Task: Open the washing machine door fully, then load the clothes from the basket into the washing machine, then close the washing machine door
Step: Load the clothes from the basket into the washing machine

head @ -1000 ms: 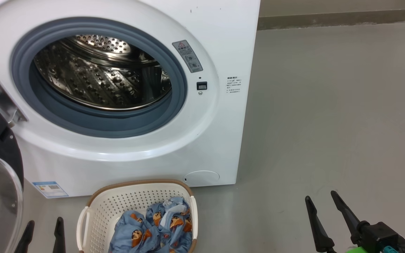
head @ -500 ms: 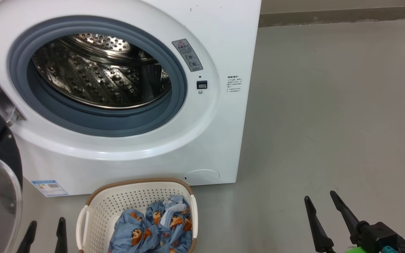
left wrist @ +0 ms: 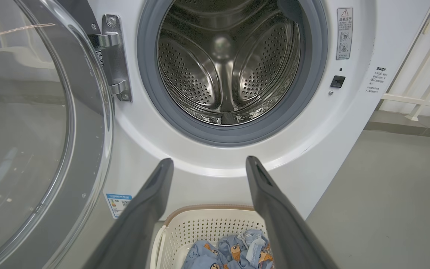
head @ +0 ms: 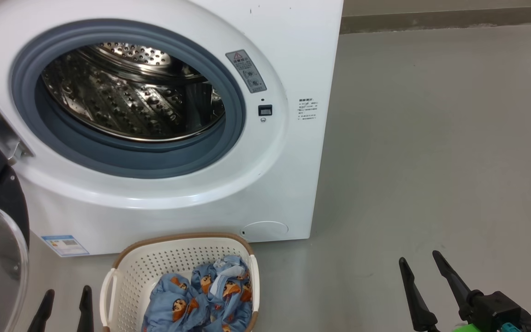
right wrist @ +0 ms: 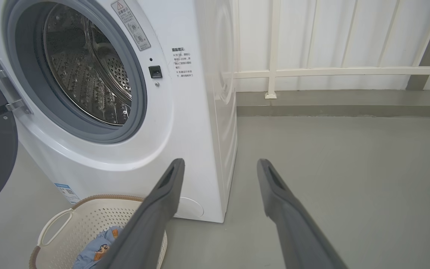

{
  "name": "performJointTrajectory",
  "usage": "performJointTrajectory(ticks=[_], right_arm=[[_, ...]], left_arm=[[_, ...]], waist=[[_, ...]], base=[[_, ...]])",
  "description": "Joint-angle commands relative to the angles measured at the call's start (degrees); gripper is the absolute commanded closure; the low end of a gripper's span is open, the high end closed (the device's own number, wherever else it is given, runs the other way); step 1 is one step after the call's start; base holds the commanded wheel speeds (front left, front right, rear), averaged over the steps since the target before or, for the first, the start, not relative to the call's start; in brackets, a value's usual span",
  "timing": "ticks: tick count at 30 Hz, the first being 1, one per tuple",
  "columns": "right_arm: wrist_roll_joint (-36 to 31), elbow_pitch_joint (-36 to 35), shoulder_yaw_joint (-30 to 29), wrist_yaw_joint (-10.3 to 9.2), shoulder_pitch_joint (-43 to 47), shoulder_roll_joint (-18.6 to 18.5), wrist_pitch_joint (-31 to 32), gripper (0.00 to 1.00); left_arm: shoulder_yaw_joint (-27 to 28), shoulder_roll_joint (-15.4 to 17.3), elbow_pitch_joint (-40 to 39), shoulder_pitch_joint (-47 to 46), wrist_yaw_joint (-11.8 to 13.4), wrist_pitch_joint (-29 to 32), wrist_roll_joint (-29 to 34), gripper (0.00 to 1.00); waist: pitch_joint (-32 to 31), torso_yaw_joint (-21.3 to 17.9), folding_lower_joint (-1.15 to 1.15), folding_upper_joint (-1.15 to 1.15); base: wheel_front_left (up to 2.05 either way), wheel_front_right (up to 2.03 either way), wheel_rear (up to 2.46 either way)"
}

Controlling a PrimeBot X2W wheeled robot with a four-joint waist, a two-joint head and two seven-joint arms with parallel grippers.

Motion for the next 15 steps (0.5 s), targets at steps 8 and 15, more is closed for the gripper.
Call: performJointTrajectory(ticks=[8, 15], right_arm=[[0.16, -0.95, 1.85, 0.09, -1.83, -0.28, -0.44, 0.00], [0.29, -1.11, 2.37, 0.09, -2.54, -0.28, -0.44, 0.00]], left_arm=[[0.37, 1.74, -1.04, -1.95, 0.31, -0.37, -1.60, 0.00], [-1.94, 2.56, -0.92, -3.03, 0.31, -0.37, -4.18, 0.00]], waist=[[1.53, -0.58, 0.00, 0.00], [5.38, -1.41, 0.00, 0.00]], base=[[0.00, 0.00, 0.00], [0.00, 0.00, 0.00]])
